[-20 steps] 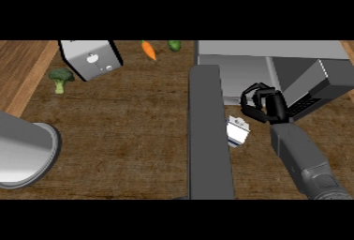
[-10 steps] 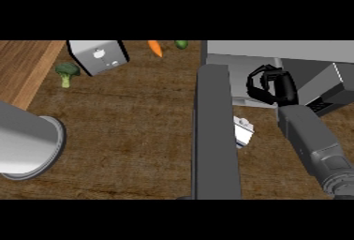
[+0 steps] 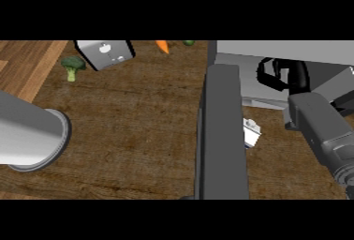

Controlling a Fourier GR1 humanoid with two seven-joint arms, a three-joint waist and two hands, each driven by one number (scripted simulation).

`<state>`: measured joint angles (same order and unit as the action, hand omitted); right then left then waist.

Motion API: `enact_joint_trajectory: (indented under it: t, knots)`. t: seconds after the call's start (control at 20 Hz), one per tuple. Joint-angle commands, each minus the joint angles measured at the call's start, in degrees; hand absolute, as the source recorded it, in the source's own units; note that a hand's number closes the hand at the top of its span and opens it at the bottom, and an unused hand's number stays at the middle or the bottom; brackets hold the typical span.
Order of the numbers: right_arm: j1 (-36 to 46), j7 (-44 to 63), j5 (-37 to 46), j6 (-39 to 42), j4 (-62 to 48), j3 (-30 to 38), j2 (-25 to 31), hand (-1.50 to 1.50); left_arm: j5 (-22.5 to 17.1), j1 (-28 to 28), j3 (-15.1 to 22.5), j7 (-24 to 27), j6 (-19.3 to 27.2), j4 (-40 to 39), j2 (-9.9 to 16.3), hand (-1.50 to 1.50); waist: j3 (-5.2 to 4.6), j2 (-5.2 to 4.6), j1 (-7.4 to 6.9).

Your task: Pick up the milk, place it into the microwave and close the microwave

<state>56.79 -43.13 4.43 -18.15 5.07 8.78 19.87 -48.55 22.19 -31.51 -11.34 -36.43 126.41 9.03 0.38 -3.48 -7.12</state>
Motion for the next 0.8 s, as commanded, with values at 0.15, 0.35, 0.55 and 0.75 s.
enact_joint_trajectory:
  t: [0.15, 0.35, 0.55, 0.75]
  knots:
    - [1.4, 1.5, 0.5, -2.7, -0.8, 0.1, 3.6, 1.5, 0.5, -2.1, 0.4, -0.3, 0.4, -1.2, 0.9, -1.5, 0.11, -0.89, -1.09]
    - [1.4, 1.7, -0.3, -3.0, -1.0, 1.1, 3.7, 1.5, 0.8, -3.4, 0.9, -0.4, 0.2, -2.5, 1.4, -1.5, 0.19, -1.51, -1.41]
    - [1.6, 2.5, 0.0, -4.8, -1.6, 0.9, 3.9, 1.5, 0.2, -3.5, 0.5, -0.1, -0.6, -2.5, 2.1, -1.5, 0.19, -1.65, -3.13]
    - [2.8, 2.7, -0.3, -4.2, -1.2, 1.4, 5.4, 1.5, 0.8, -4.9, 0.7, 0.0, -0.7, -3.0, 2.5, -1.5, 0.27, -2.35, -3.65]
